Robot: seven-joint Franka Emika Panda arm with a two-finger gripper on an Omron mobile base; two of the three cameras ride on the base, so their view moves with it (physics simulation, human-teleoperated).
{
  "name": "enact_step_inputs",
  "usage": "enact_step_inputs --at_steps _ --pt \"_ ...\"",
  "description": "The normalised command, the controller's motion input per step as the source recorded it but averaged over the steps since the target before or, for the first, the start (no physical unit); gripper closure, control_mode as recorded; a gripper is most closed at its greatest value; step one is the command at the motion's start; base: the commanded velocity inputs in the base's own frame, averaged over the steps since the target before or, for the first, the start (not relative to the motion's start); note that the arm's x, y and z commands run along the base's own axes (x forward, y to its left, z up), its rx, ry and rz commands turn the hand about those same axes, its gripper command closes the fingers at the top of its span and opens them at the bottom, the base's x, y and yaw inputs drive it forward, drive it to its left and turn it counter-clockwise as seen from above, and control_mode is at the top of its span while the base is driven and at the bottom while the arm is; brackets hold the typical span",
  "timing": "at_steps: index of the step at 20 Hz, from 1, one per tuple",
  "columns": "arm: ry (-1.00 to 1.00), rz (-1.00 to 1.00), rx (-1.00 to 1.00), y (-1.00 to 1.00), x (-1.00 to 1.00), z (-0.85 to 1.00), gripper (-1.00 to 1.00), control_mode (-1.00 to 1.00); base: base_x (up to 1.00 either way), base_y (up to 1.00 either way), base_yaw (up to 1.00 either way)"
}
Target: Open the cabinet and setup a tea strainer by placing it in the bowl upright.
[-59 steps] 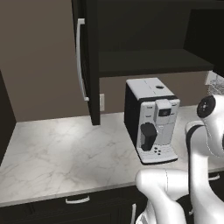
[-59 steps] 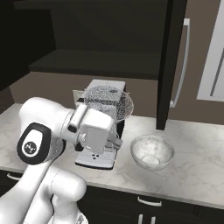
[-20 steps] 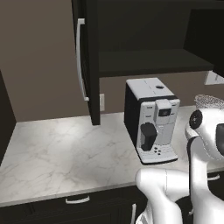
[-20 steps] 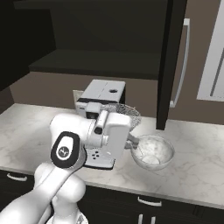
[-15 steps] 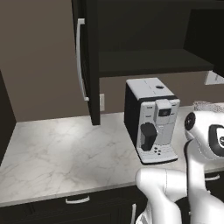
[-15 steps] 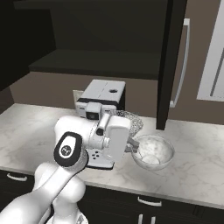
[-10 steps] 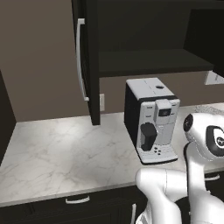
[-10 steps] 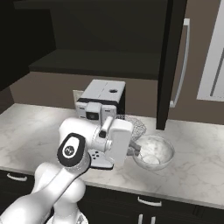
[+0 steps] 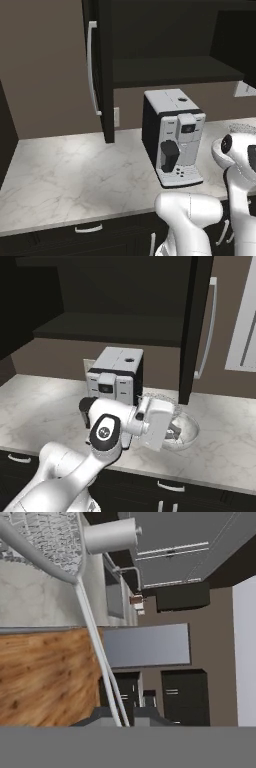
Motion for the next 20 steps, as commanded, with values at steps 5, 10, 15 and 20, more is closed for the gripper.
enact_step_inputs --at_steps 5,10,15,20 --pt "0.0 0.05 0.0 -0.27 0.08 -0.28 1.0 -1.0 0.0 0.0 0.0" --pt "0.0 0.03 -0.01 -0.14 0.08 -0.35 1.0 -1.0 0.0 0.0 0.0" --pt "0.0 0.07 0.0 -0.33 0.26 -0.22 1.0 -1.0 0.0 0.0 0.0" --pt "-0.01 0.17 0.0 -0.41 0.49 -0.17 1.0 -1.0 0.0 0.0 0.0"
